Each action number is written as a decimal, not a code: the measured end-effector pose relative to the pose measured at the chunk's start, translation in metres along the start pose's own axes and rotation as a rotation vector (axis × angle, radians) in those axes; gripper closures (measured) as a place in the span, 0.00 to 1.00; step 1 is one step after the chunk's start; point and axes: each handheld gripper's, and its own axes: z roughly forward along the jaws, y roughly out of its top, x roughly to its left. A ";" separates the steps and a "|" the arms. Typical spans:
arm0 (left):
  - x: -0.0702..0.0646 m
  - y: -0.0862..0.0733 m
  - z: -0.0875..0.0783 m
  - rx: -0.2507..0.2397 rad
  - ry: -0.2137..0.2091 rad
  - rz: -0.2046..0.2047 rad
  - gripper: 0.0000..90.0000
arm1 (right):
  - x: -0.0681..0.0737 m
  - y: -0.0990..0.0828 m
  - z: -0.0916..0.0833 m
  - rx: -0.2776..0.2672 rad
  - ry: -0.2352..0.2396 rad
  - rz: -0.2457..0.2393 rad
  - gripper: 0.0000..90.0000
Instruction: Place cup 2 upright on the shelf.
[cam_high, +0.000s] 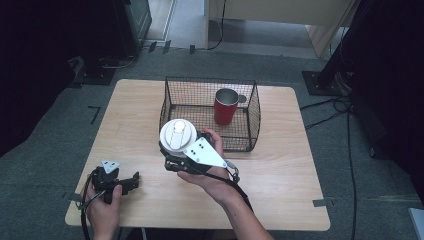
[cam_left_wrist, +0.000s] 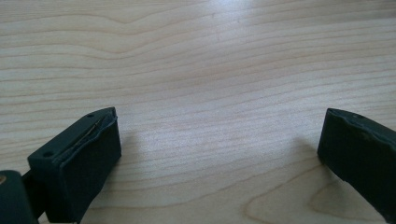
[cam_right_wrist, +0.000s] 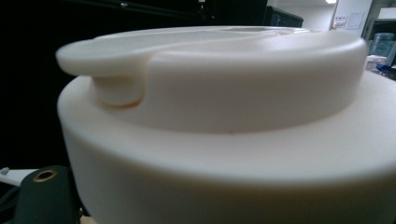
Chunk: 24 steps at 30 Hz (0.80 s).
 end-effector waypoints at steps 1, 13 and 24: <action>0.000 0.000 0.000 0.000 0.000 0.000 0.00 | -0.001 0.001 0.001 -0.001 -0.004 0.001 0.17; 0.000 0.000 0.000 0.001 0.000 0.001 0.00 | -0.020 0.011 0.015 -0.011 -0.071 -0.008 0.17; 0.000 0.000 0.000 0.002 0.000 0.001 0.00 | -0.034 0.014 0.027 -0.006 -0.113 0.003 0.17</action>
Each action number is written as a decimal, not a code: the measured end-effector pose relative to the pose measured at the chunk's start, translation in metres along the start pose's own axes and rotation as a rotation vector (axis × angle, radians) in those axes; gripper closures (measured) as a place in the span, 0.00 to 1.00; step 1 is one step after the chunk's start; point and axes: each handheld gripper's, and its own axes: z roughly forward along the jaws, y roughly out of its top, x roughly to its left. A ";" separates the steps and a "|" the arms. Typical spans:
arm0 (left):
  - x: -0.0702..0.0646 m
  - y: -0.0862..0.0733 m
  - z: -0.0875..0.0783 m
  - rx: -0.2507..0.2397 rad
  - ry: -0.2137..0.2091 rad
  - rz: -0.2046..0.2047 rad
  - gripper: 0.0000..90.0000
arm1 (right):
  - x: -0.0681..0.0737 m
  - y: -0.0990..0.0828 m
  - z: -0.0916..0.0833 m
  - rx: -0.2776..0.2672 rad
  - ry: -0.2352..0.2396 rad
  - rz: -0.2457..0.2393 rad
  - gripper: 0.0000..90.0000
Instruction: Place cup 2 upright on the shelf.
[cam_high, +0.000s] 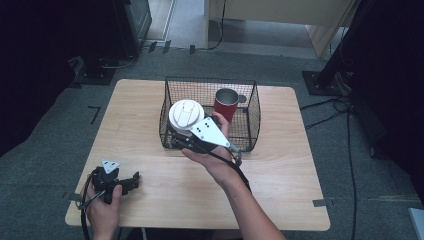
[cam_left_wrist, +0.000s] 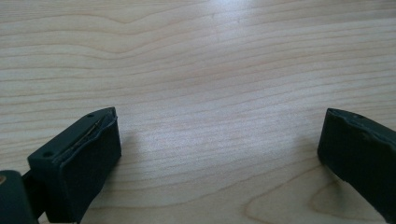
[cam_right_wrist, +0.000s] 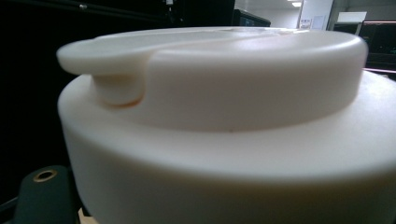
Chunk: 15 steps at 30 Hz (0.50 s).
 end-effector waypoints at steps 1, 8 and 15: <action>0.000 0.000 0.000 -0.001 0.000 0.000 0.00 | -0.001 0.000 0.001 -0.001 -0.002 0.003 0.17; 0.000 0.000 0.000 0.000 0.000 0.000 0.00 | -0.008 0.003 0.012 -0.002 -0.031 0.009 0.17; 0.000 0.000 0.000 -0.001 0.001 -0.001 0.00 | -0.017 0.003 0.024 -0.003 -0.060 0.025 0.17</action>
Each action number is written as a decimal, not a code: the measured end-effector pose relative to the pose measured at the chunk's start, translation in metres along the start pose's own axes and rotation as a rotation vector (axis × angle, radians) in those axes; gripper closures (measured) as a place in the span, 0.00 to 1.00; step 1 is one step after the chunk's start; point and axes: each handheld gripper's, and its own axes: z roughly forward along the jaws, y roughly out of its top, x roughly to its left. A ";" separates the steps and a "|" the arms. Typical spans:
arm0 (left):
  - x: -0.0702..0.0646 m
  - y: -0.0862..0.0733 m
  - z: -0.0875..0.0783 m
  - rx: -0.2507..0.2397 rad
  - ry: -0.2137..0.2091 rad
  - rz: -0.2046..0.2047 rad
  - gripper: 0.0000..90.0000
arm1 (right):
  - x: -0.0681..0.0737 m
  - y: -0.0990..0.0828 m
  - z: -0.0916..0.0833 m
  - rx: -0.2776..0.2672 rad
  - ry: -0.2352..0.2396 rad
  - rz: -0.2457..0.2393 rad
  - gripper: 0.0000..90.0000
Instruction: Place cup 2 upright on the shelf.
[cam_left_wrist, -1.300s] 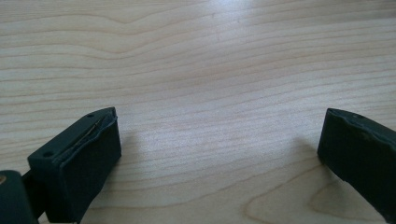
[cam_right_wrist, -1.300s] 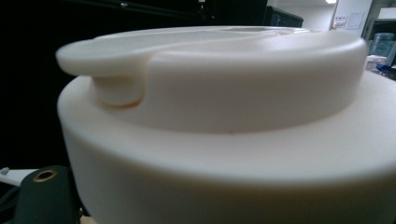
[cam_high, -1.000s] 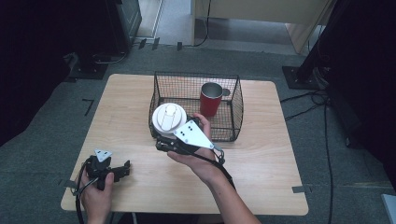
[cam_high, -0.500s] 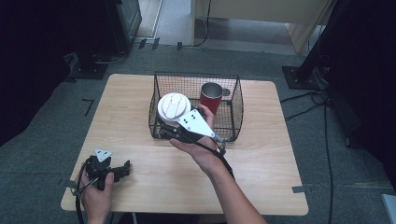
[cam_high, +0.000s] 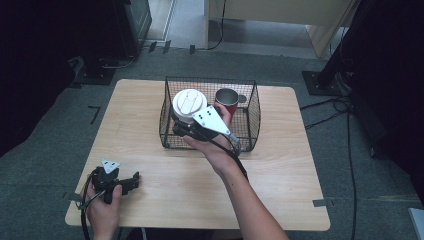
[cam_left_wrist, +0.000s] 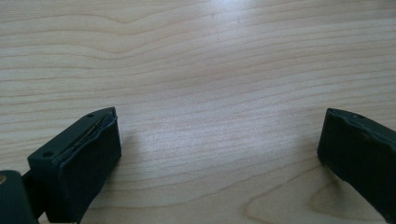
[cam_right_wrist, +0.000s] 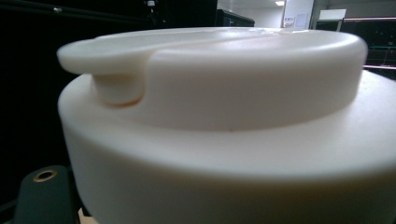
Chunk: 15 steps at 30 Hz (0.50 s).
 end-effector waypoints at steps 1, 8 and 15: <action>0.000 0.000 0.000 0.000 0.000 0.000 0.00 | -0.001 0.000 0.002 0.003 -0.007 0.001 0.17; 0.000 0.000 0.000 0.000 -0.001 0.001 0.00 | -0.008 -0.003 0.015 0.008 -0.034 0.004 0.17; 0.000 0.000 0.000 -0.002 0.000 0.000 0.00 | -0.012 -0.008 0.028 0.021 -0.056 -0.005 0.17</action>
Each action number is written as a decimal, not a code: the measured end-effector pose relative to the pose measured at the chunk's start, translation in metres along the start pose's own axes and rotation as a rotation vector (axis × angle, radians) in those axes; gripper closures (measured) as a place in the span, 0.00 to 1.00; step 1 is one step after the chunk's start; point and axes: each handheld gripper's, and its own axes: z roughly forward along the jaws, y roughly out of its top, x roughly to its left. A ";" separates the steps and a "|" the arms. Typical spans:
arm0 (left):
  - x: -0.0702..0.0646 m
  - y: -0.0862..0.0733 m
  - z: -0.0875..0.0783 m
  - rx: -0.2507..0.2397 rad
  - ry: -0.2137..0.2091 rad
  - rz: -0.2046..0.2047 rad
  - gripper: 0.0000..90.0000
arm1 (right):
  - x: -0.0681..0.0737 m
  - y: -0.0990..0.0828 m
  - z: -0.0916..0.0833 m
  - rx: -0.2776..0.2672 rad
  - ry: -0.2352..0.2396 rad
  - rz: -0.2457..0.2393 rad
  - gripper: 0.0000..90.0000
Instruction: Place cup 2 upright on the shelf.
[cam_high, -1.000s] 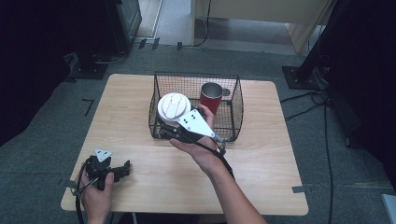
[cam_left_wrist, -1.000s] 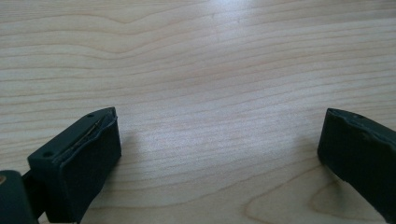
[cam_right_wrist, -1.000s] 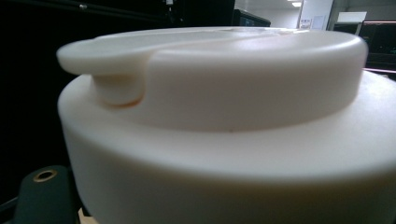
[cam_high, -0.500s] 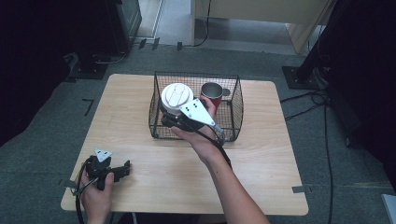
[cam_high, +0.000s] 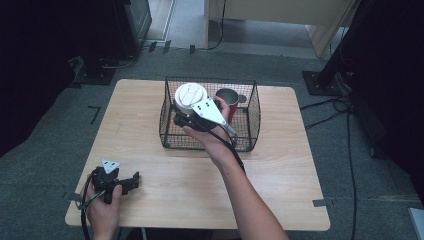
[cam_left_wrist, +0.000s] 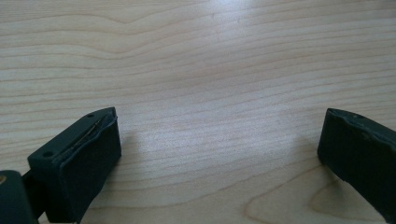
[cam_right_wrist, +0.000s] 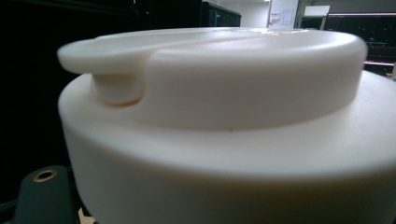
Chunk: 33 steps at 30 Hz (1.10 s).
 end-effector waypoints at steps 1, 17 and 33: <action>0.000 0.000 0.000 0.000 0.000 0.000 0.00 | -0.001 -0.001 0.003 0.001 -0.004 0.001 0.17; 0.000 0.000 0.000 0.000 0.001 0.001 0.00 | -0.015 -0.018 0.037 0.020 -0.057 -0.002 0.17; 0.000 0.000 0.000 0.002 0.000 0.001 0.00 | -0.024 -0.043 0.068 0.068 -0.080 0.015 0.17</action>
